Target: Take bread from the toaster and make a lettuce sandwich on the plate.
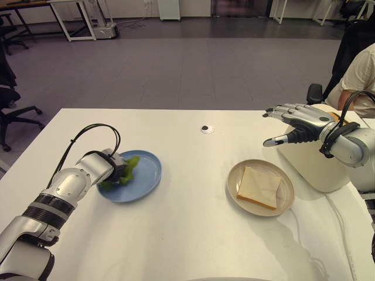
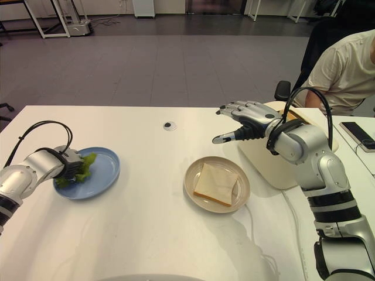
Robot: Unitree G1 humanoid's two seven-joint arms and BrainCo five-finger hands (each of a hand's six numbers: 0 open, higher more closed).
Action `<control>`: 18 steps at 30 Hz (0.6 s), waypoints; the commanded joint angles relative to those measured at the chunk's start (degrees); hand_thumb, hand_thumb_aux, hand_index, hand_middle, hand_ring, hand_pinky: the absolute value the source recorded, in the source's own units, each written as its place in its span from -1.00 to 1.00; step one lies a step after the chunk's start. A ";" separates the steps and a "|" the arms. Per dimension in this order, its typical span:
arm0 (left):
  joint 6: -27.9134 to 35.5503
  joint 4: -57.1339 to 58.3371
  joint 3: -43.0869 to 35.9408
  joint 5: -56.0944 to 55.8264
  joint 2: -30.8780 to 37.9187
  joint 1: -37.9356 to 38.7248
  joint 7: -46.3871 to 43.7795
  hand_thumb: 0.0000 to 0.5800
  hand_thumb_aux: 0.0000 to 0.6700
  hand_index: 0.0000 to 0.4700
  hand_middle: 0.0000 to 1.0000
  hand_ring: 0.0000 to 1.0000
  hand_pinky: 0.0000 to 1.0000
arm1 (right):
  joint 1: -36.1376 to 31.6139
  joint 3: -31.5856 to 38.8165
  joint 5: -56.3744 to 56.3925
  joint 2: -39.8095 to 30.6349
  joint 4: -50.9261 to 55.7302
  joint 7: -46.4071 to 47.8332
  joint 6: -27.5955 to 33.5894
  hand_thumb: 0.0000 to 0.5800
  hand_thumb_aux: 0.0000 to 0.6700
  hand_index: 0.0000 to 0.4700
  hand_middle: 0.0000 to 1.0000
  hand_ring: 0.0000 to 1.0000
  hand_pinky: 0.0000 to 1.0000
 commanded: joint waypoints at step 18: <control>-0.38 -24.73 -0.49 -12.77 -16.33 -7.44 -8.17 1.00 1.00 1.00 -1.00 -1.00 -1.00 | 0.05 -0.84 -2.57 -0.81 0.52 -2.18 1.90 -1.00 -1.00 -1.00 -1.00 -1.00 -1.00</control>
